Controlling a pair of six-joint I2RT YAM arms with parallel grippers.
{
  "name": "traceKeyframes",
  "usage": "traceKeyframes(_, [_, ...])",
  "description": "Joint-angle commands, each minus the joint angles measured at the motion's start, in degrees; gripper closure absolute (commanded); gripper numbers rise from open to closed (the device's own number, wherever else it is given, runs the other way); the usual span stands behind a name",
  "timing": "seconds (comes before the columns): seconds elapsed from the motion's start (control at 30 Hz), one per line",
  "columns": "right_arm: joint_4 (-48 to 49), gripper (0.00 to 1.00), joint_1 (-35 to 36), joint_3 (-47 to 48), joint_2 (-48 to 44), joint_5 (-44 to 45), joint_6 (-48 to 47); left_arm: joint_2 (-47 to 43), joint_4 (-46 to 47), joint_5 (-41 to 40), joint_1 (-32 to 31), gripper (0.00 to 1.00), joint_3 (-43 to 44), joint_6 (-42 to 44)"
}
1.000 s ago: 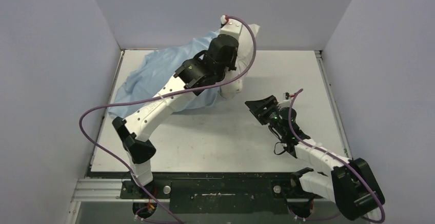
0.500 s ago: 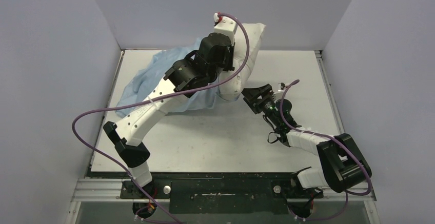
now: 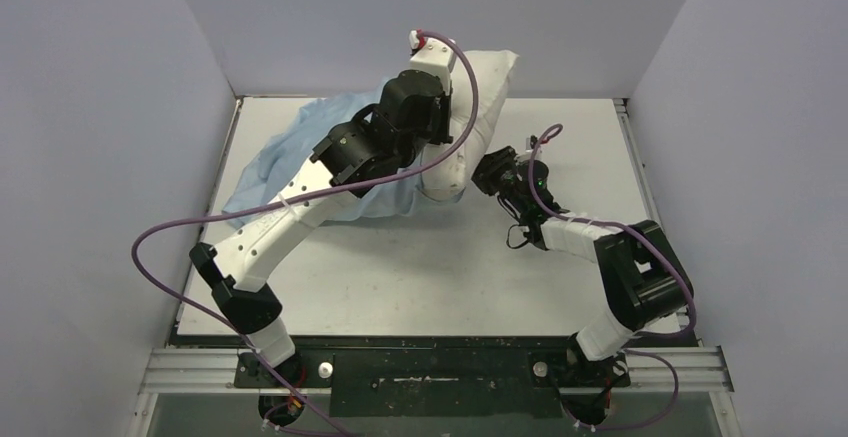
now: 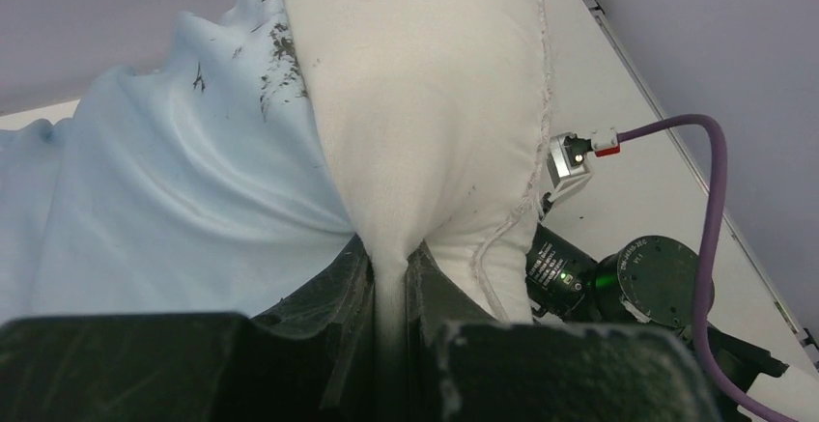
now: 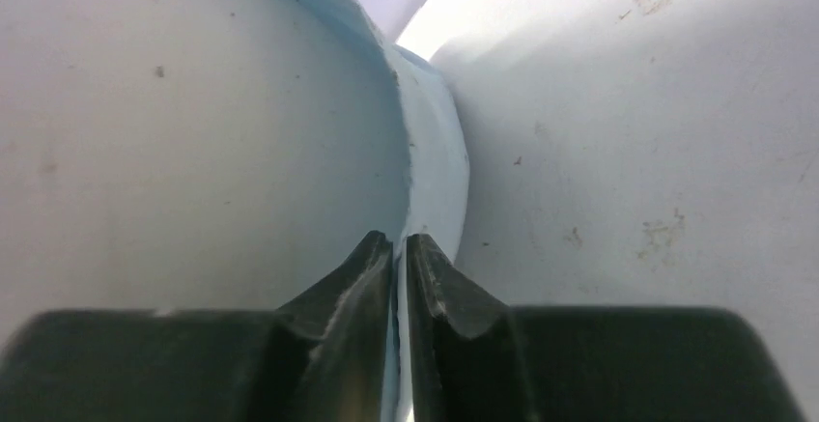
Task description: Put the pillow into the pillowcase
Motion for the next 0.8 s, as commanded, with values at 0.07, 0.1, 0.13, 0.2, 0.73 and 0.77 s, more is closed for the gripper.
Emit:
traceKeyframes(0.07, [-3.8, 1.00, -3.0, 10.1, -1.6, -1.6, -4.3, -5.5, 8.2, -7.0, 0.0, 1.00, 0.8, 4.9])
traceKeyframes(0.1, [-6.4, 1.00, -3.7, 12.6, -2.9, -1.7, -6.3, -5.5, 8.3, -8.8, 0.1, 1.00, 0.7, 6.2])
traceKeyframes(0.13, [-9.3, 1.00, -4.2, 15.6, -4.6, -1.4, -8.5, -5.2, 8.2, -10.4, 0.1, 1.00, 0.6, 7.5])
traceKeyframes(0.2, [-16.1, 1.00, -5.0, 22.2, -7.4, -0.6, -13.7, -4.8, 7.9, -13.0, 0.2, 1.00, 0.5, 9.5])
traceKeyframes(0.73, [-29.5, 1.00, -7.1, 57.6, -8.3, -5.5, -20.9, -1.8, 4.8, -18.1, 4.2, 1.00, -0.1, 11.2])
traceKeyframes(0.77, [-29.7, 1.00, -7.0, 59.2, -7.3, -6.2, -20.6, -1.6, 4.9, -18.1, 4.2, 1.00, 0.1, 11.3])
